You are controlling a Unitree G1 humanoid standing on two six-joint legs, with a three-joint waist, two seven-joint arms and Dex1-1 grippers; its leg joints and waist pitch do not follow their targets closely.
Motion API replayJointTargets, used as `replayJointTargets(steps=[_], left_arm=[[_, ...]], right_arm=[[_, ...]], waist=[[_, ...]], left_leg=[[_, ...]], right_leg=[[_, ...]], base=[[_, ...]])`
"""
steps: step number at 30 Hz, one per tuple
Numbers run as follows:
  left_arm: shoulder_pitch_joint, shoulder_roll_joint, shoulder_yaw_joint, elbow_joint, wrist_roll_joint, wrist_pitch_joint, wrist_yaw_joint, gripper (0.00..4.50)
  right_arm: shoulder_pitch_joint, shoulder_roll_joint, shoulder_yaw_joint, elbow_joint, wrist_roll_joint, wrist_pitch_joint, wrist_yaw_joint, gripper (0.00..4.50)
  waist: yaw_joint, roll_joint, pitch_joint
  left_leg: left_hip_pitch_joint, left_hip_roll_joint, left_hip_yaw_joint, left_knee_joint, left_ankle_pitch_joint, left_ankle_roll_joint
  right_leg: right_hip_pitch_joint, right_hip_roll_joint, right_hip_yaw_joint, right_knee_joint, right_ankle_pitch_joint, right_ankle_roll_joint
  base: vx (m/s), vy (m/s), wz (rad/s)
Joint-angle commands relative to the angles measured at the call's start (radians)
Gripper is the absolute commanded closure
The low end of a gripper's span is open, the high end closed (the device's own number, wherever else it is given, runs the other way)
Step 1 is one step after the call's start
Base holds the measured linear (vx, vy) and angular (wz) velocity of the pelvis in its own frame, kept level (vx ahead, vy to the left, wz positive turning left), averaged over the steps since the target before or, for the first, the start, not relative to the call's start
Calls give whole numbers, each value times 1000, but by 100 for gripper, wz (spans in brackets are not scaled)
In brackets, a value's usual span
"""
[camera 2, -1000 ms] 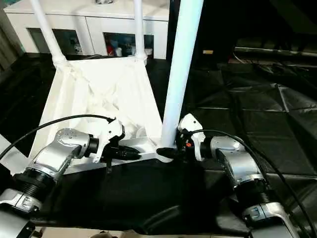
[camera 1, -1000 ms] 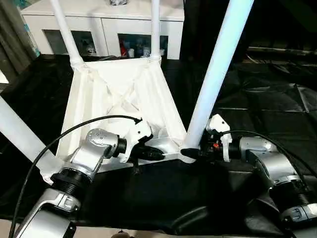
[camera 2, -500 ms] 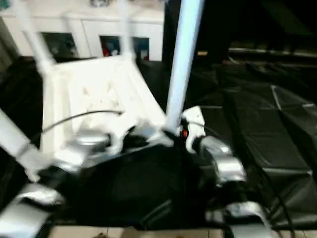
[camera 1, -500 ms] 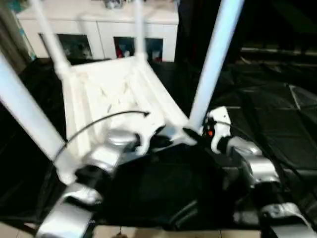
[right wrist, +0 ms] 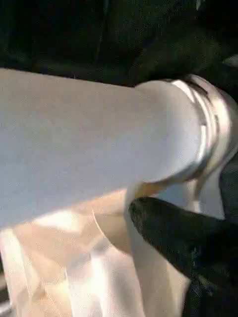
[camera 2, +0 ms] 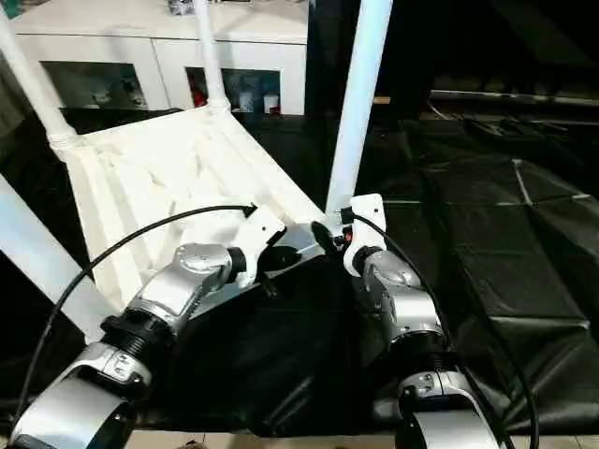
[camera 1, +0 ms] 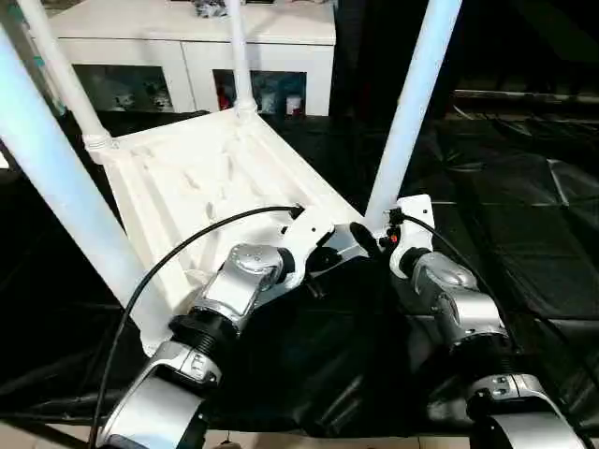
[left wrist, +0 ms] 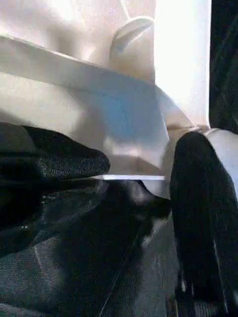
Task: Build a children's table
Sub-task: Rotate leg to tighten
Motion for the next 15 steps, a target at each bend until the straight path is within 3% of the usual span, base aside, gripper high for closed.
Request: replayJointTargets(steps=[1, 6, 8, 9, 10, 11, 15], left_arm=[[13, 35, -16, -37, -14, -33, -81, 450], [59, 137, -28, -123, -72, -95, -298, 450], [75, 165, -35, -160, -97, -89, -369, 450], [80, 174, -38, -173, -105, -79, -390, 450], [83, 181, -40, -184, -110, -74, -408, 450], [89, 193, -43, -204, -124, -60, -440, 450], [92, 198, -40, -211, -137, -58, -464, 450]], right_arm=[[12, -35, 93, -77, 24, 19, 187, 58], [48, -179, 149, -156, 19, 15, 405, 58], [59, -216, 165, -177, 22, 20, 462, 58], [64, -229, 172, -185, 23, 21, 484, 58], [70, -241, 176, -197, 24, 26, 505, 58], [82, -269, 192, -223, 26, 34, 551, 58], [89, -290, 213, -232, 16, 28, 587, 58]], waist=[[6, -15, -57], [8, -12, -63], [5, -10, -61], [8, -8, -61], [7, -11, -61], [15, -6, -62], [32, -8, -61]], left_leg=[[0, 29, -10, -73, -185, 60], [-1, 34, -9, -65, -122, 91], [-2, 35, -7, -65, -121, 100], [3, 39, -6, -65, -123, 101], [3, 39, -5, -66, -124, 102], [9, 43, -4, -64, -123, 101], [9, 43, -1, -64, -114, 97]], right_leg=[[54, -66, 42, -90, -289, -170], [59, -65, 43, -71, -143, -221], [57, -63, 42, -67, -118, -242], [52, -62, 43, -65, -108, -251], [53, -62, 42, -65, -107, -255], [50, -62, 44, -63, -98, -262], [50, -63, 45, -59, -76, -272]], base=[[0, 0, 0], [0, 0, 0], [0, 0, 0], [0, 0, 0], [0, 0, 0], [0, 0, 0], [0, 0, 0]])
